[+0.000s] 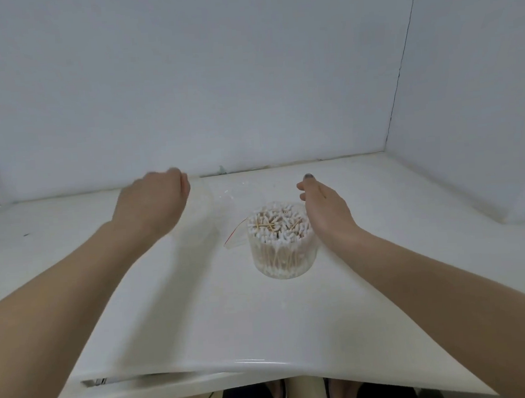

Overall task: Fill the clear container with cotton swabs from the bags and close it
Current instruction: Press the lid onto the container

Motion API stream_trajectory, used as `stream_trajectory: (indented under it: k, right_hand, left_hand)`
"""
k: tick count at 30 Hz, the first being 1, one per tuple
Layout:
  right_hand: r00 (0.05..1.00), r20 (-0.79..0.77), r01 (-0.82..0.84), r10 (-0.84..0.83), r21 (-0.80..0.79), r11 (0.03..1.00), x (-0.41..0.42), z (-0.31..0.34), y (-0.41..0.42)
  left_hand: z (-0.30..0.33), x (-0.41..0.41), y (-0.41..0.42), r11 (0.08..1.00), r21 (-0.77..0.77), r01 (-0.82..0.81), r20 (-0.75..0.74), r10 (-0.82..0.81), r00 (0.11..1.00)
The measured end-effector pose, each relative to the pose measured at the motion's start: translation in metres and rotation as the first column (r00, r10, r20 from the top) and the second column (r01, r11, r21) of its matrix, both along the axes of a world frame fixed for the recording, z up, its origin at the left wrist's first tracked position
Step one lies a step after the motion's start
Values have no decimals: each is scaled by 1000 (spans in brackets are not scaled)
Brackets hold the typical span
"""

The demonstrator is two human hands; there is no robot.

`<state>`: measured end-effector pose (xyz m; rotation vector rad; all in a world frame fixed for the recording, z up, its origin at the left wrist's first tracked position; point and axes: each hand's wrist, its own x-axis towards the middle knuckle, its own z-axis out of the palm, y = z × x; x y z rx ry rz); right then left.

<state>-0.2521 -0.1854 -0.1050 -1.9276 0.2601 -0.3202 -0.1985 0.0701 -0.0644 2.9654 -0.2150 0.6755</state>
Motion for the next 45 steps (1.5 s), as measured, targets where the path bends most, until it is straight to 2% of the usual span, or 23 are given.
stream_trajectory:
  k: [2,5,7,9,11,12,15,18,23,31,41,45]
  right_hand:
    - [1000,17,-3,2,41,999,4,6,-2]
    - [999,45,-18,9,192,981,10,18,-4]
    - [998,56,-42,25,325,945,12,26,-6]
    - [998,57,-55,35,395,917,13,29,-8]
    - [998,39,-62,51,356,933,12,27,-9]
    - [998,25,-59,54,314,948,13,23,-10]
    - [996,-50,-70,80,176,982,10,14,-10]
    - [988,-117,-93,103,85,992,8,5,-5]
    - [992,-95,-87,86,-6,996,11,0,3]
    - [999,1,-46,47,-55,997,17,-13,-4]
    - [1000,10,4,-5,41,999,30,-23,-12]
    - [1000,-6,-17,18,120,993,32,-26,-18]
  left_hand:
    - [16,-1,-13,973,-225,59,51,-49,998]
    - [32,-7,-53,780,-605,160,-13,-211,977]
    - [30,-13,-82,660,-736,151,-89,-315,945]
    - [18,-16,-101,590,-801,104,-169,-389,905]
    - [4,-15,-111,586,-808,57,-231,-404,885]
    - [-2,-14,-113,616,-786,51,-243,-385,890]
    - [-18,-11,-112,787,-613,73,-240,-273,932]
    - [-30,-10,-109,849,-525,60,-231,-211,950]
    - [-37,-2,-106,822,-569,15,-217,-167,962]
    - [-49,3,-112,777,-629,-27,-214,-140,967]
    - [-53,9,-118,598,-791,-128,-327,-236,915]
    - [-54,5,-117,593,-799,-102,-318,-272,908]
